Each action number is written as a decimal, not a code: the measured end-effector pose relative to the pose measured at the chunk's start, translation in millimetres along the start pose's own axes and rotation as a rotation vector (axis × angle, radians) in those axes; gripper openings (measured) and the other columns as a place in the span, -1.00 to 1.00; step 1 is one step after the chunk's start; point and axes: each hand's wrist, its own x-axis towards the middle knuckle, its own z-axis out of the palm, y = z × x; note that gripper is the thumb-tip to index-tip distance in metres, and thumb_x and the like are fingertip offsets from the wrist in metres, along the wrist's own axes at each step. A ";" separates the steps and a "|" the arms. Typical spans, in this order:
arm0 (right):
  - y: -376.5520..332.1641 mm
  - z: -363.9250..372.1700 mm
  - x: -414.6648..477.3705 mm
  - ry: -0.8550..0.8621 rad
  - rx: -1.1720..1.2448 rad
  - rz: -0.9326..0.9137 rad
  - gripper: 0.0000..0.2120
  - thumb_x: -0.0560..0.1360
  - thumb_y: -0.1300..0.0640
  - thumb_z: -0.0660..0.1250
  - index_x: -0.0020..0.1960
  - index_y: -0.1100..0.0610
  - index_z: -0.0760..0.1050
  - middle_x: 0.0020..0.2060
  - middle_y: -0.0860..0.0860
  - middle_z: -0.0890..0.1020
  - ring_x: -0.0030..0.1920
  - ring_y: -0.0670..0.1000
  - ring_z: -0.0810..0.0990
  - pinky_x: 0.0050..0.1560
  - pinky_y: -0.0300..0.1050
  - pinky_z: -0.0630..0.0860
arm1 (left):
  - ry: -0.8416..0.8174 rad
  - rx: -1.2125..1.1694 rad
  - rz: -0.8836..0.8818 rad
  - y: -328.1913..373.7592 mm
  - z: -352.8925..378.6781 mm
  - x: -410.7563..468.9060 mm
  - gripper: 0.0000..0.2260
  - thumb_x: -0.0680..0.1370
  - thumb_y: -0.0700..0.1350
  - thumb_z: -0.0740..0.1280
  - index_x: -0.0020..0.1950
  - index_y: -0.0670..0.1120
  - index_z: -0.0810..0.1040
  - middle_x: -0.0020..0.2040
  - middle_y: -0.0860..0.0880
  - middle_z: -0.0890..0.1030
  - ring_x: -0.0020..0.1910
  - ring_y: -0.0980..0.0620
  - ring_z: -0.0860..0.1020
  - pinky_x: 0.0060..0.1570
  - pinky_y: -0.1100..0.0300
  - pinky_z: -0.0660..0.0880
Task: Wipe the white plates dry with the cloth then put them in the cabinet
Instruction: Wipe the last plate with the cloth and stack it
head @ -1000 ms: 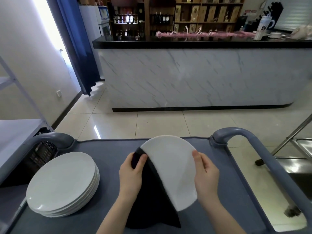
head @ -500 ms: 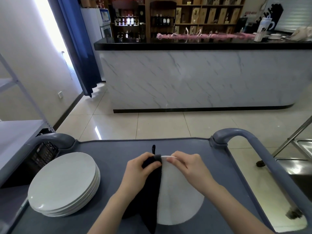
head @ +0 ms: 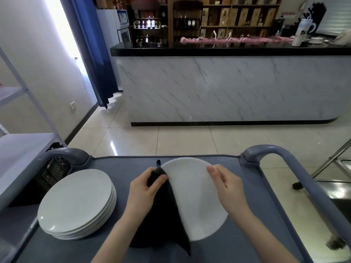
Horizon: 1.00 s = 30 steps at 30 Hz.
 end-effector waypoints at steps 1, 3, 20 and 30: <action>-2.4 0.4 3.3 -0.113 -0.057 -0.049 -0.64 0.57 -0.24 0.20 -0.28 -0.05 0.43 -0.46 -0.09 0.38 -0.42 -0.16 0.31 -0.39 -0.26 0.26 | -0.076 0.058 0.048 4.6 1.8 3.6 -0.92 0.51 -0.06 0.44 -0.15 0.10 0.59 -0.26 0.15 0.63 -0.25 0.27 0.54 -0.20 0.42 0.41; -5.3 6.0 5.9 -0.313 -0.196 -0.124 -0.67 0.57 -0.25 0.21 -0.21 -0.05 0.49 -0.45 0.01 0.44 -0.42 -0.05 0.37 -0.35 -0.12 0.33 | -0.241 0.142 0.101 12.1 10.3 7.8 -0.93 0.48 -0.08 0.49 -0.10 0.05 0.62 -0.23 0.16 0.65 -0.22 0.25 0.58 -0.17 0.37 0.46; 1.8 -12.1 -12.8 0.154 0.068 0.123 -0.85 0.58 -0.14 0.27 -0.09 -0.14 0.57 -0.27 -0.19 0.66 -0.27 -0.23 0.58 -0.26 -0.29 0.48 | 0.167 -0.198 -0.130 3.9 12.2 -12.1 -0.86 0.59 -0.13 0.35 -0.13 0.08 0.60 -0.21 0.00 0.65 -0.22 0.15 0.55 -0.12 0.20 0.49; -15.2 -4.2 9.0 -0.369 -0.143 -0.085 -0.68 0.52 -0.28 0.22 -0.09 -0.07 0.58 -0.28 0.02 0.62 -0.24 0.06 0.55 -0.20 0.01 0.45 | -0.198 0.124 0.108 18.0 13.5 0.4 -0.77 0.51 -0.13 0.45 -0.18 0.22 0.57 -0.27 0.19 0.62 -0.26 0.26 0.55 -0.23 0.46 0.39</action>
